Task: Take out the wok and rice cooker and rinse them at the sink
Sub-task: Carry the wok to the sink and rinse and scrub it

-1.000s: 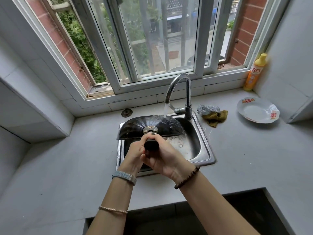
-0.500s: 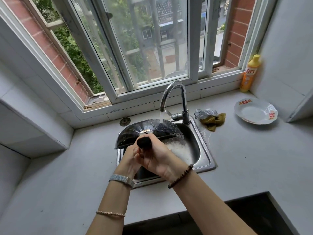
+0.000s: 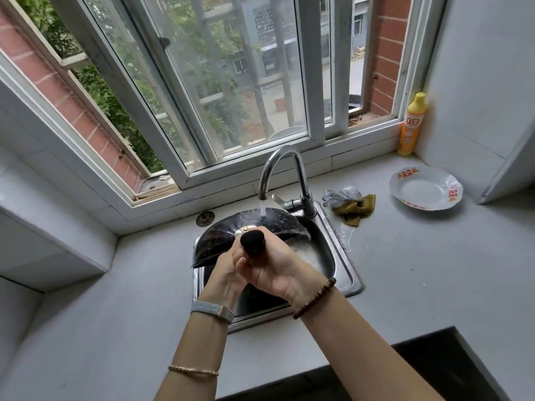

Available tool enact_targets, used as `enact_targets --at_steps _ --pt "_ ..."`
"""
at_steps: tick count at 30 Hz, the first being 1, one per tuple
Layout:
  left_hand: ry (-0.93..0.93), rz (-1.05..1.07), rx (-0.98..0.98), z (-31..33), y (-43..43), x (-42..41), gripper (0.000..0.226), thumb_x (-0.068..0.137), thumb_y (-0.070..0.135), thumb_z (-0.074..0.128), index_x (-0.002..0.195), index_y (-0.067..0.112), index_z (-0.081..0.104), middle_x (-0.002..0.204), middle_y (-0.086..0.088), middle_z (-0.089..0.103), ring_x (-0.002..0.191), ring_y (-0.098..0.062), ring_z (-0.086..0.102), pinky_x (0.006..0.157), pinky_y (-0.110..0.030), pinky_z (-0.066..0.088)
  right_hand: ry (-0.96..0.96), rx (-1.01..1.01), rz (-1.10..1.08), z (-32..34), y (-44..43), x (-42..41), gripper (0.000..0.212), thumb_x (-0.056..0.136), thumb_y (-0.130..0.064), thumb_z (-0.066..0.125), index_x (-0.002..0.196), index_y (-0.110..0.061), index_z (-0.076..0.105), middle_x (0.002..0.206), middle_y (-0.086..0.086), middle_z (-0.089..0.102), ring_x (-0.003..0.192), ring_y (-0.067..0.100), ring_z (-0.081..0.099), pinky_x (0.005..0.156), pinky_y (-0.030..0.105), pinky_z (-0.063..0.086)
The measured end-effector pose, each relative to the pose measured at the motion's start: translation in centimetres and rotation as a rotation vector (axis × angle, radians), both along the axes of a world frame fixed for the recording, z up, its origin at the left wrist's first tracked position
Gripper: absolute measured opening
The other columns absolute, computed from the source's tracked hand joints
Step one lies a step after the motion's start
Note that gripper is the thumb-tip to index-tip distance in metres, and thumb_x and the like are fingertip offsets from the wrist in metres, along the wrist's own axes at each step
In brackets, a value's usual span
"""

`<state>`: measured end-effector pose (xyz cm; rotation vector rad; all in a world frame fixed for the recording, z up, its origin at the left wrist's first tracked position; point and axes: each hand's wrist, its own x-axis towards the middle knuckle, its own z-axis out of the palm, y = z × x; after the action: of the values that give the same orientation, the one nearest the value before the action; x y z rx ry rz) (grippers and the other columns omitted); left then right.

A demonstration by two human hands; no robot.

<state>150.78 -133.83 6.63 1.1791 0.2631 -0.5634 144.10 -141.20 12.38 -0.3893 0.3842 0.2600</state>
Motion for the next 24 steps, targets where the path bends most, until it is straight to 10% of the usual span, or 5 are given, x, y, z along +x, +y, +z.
enact_targets --at_steps 8,13,17,24 --pt "-0.036 -0.085 0.071 -2.5 1.0 0.2 0.045 0.092 0.012 0.054 0.05 0.01 0.07 0.059 -0.003 0.057 0.06 -0.012 0.057 0.051 -0.02 0.05 -0.005 -0.099 0.093 -0.4 -0.2 -1.7 0.035 0.093 -0.019 0.04 0.065 -0.003 0.053 0.051 0.006 0.053 0.042 0.01 0.052 0.039 0.017 0.046" --pt "0.033 -0.121 0.09 -3.4 2.5 -0.5 0.015 0.075 0.023 0.074 0.065 0.012 0.072 0.073 -0.007 0.052 0.071 -0.016 0.054 0.064 -0.025 0.05 0.02 -0.156 0.131 -0.9 0.5 -3.1 0.027 0.093 -0.018 0.045 0.072 -0.003 0.054 0.06 0.01 0.051 0.044 0.012 0.053 0.041 0.018 0.048" --pt "0.084 -0.147 0.079 -5.2 3.5 -0.8 0.047 0.058 0.036 0.087 0.095 0.014 0.068 0.086 -0.009 0.053 0.083 -0.021 0.05 0.079 -0.032 0.044 0.038 -0.194 0.157 -1.6 1.0 -4.4 0.022 0.09 -0.018 0.048 0.074 -0.005 0.054 0.065 0.01 0.048 0.048 0.014 0.051 0.043 0.02 0.049" --pt "0.204 -0.273 0.108 -8.0 4.6 -2.7 0.05 0.062 0.054 0.085 0.082 0.023 0.052 0.082 0.001 0.035 0.07 -0.015 0.034 0.064 -0.031 0.027 0.072 -0.22 0.205 -3.4 1.0 -6.8 0.017 0.093 -0.018 0.046 0.082 -0.007 0.052 0.062 0.01 0.052 0.044 0.015 0.055 0.044 0.022 0.051"
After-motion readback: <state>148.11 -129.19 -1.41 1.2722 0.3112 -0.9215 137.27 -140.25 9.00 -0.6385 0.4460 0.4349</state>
